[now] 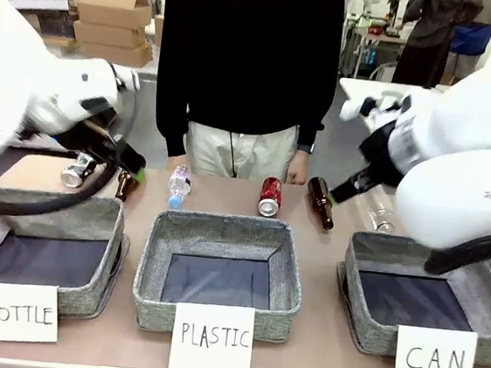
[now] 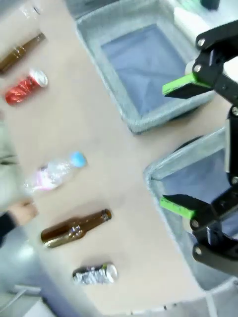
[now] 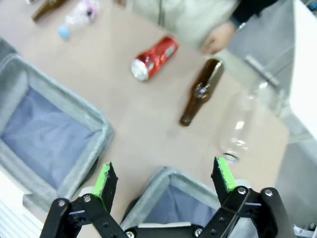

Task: Sort the can waste into the basket.
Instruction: Pick up the can waste from the table and place it in the right Fabric basket.

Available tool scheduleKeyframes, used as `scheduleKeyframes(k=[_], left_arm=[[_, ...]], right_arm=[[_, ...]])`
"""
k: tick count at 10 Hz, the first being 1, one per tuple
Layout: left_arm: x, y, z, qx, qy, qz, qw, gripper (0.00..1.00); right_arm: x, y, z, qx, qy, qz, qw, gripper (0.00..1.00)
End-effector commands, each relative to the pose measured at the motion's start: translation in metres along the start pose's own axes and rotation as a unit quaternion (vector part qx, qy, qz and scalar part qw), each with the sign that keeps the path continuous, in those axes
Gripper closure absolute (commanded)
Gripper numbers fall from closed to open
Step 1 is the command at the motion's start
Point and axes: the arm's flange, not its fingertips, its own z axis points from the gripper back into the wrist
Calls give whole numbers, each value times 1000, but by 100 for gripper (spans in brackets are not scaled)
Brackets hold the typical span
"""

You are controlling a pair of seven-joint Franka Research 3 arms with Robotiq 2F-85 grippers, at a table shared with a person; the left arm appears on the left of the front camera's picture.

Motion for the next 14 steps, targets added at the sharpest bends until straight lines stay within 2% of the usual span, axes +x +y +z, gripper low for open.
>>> scheduleKeyframes(k=[1,2,3,4,5,6,7,8,9,10,11,12,13,14], left_arm=[[-48,-26,67,-17,-32,-5,999,0],[-65,-38,60,-25,-12,-57,998,0],[0,-14,52,-6,-23,2,1000,0],[0,-14,52,-6,-23,2,1000,0],[-10,-33,89,-10,-29,-20,999,0],[-8,-13,88,-159,-39,45,985,0],[-19,32,88,-313,-59,154,935,0],[-39,73,81,-423,-102,268,860,0],[-62,102,71,-466,-130,352,801,0],[-85,118,65,-480,-160,403,763,0],[-106,130,58,-497,-188,432,729,0],[-117,130,53,-501,-205,446,712,0],[-126,136,50,-501,-217,459,701,0],[-131,141,50,-494,-222,472,696,0]], right_arm=[[-48,18,77,-50,-13,-11,999,0],[-67,23,78,-73,-14,-27,997,0],[4,1,52,-20,-19,-6,1000,0],[1,4,89,-40,-28,-14,999,0],[1,1,63,54,-5,-56,997,0],[2,-13,55,190,-34,-183,964,0],[-10,-42,60,409,-62,-346,842,0],[-32,-70,59,466,-98,-445,758,0],[-55,-88,57,501,-130,-496,698,0],[-78,-102,52,513,-161,-534,653,0],[-103,-113,46,511,-179,-574,614,0],[-123,-119,47,504,-196,-594,596,0],[-141,-124,52,481,-213,-610,592,0],[-152,-126,57,443,-216,-625,605,0]])
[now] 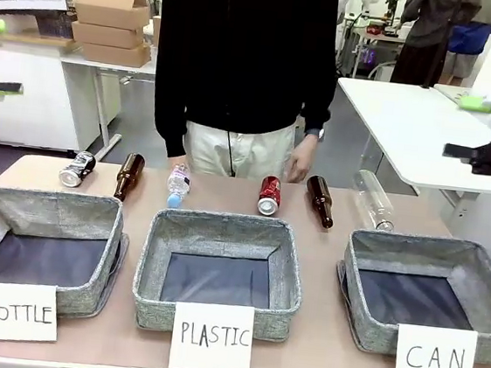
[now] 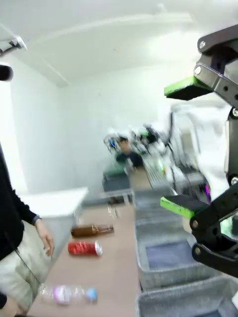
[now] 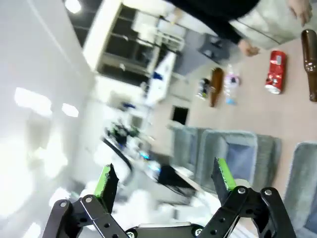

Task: Sort the can waste into the basket.
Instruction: Pick up the can waste from the table and place it in the right Fabric basket.

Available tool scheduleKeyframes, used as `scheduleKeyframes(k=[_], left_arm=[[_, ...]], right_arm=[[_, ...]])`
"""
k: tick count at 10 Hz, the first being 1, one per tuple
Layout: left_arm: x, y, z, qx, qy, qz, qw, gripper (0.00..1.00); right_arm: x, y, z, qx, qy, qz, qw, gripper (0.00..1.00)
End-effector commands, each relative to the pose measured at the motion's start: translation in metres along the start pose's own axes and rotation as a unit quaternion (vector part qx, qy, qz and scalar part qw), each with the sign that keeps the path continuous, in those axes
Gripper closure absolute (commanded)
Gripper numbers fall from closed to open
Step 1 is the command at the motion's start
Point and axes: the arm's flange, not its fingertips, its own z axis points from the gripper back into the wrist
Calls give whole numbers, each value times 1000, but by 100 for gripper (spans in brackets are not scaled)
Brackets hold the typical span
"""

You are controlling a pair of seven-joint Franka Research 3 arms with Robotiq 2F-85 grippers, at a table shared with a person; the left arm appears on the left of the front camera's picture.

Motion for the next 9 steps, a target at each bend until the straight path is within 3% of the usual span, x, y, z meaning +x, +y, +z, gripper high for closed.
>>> scheduleKeyframes(k=[1,2,9], left_arm=[[-71,24,-3,29,-79,52,995,0],[0,0,0,0,0,0,1000,0],[0,0,0,0,0,0,1000,0]], right_arm=[[-64,-13,6,-28,-138,-93,986,0],[0,0,0,0,0,0,1000,0],[0,0,0,0,0,0,1000,0]])
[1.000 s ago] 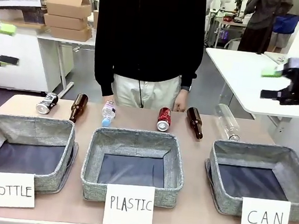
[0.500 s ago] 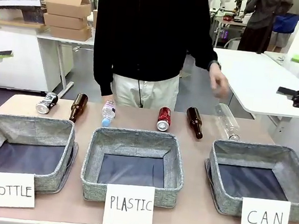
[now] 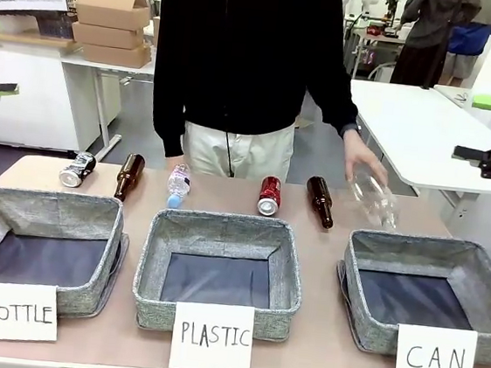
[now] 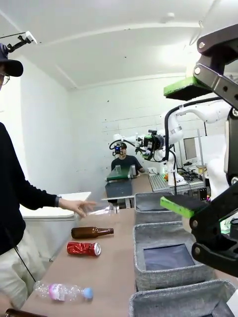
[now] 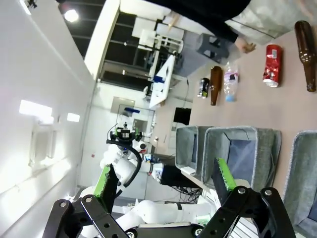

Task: Sort the can waste into the basket.
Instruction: Pick up the can waste from the table and place it in the right Fabric basket.

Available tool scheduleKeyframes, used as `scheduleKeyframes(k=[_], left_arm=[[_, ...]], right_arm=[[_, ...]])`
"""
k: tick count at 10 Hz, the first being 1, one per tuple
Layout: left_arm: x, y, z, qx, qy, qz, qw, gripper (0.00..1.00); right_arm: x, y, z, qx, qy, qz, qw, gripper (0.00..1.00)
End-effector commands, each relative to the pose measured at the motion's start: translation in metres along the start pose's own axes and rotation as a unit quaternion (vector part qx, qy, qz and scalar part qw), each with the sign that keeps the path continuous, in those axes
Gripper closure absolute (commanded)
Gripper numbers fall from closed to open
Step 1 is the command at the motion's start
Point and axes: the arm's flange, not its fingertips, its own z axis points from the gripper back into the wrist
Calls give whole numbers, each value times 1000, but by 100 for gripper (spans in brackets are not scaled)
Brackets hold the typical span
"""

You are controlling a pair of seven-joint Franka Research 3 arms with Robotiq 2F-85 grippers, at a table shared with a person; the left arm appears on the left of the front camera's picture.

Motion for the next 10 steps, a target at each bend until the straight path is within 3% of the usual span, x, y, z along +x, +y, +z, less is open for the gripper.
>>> scheduleKeyframes(k=[1,5,7,10], left_arm=[[2,0,-3,-13,-3,-10,1000,0],[0,0,-1,1,-1,0,1000,0],[17,-3,-12,23,12,29,999,0],[1,1,-3,6,1,4,1000,0]], right_arm=[[4,-1,-4,13,-7,14,1000,0],[4,-1,-4,13,-7,14,1000,0],[4,-1,-4,13,-7,14,1000,0],[4,-1,-4,13,-7,14,1000,0]])
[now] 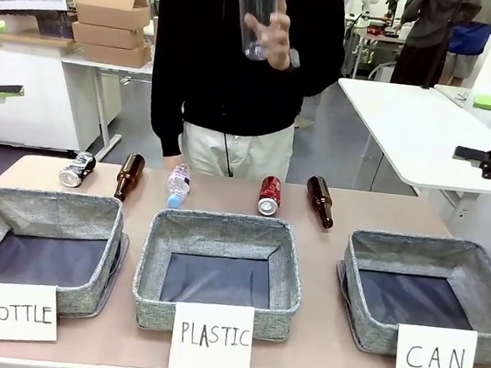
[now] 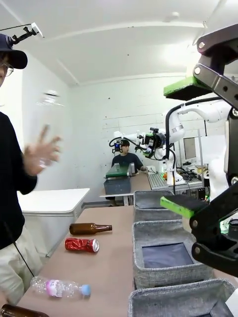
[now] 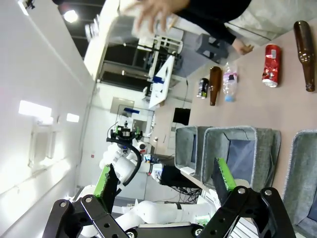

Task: Sort the can waste into the basket.
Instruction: Pick up the can waste from the table and place it in the right Fabric basket.

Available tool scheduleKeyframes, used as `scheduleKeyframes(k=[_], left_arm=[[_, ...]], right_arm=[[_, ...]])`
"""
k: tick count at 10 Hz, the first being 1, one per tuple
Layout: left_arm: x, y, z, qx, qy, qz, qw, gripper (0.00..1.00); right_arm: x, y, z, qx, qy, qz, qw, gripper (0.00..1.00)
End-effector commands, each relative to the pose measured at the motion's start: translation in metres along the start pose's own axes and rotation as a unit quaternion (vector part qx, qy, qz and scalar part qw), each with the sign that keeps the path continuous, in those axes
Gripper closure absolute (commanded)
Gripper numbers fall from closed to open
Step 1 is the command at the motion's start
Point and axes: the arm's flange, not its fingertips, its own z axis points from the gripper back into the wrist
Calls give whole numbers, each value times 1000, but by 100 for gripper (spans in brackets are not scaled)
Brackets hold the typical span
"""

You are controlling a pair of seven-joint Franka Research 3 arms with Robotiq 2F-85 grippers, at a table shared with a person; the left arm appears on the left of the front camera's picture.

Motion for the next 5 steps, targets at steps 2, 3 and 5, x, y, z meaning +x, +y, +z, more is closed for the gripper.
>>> scheduleKeyframes(k=[2,3,5], left_arm=[[0,0,0,0,0,0,1000,0],[19,4,-17,105,-30,-15,994,0],[63,14,-59,189,-3,-21,982,0]], right_arm=[[4,-1,-4,14,-6,15,1000,0],[4,-1,-4,14,-6,15,1000,0],[4,-1,-4,14,-6,15,1000,0]])
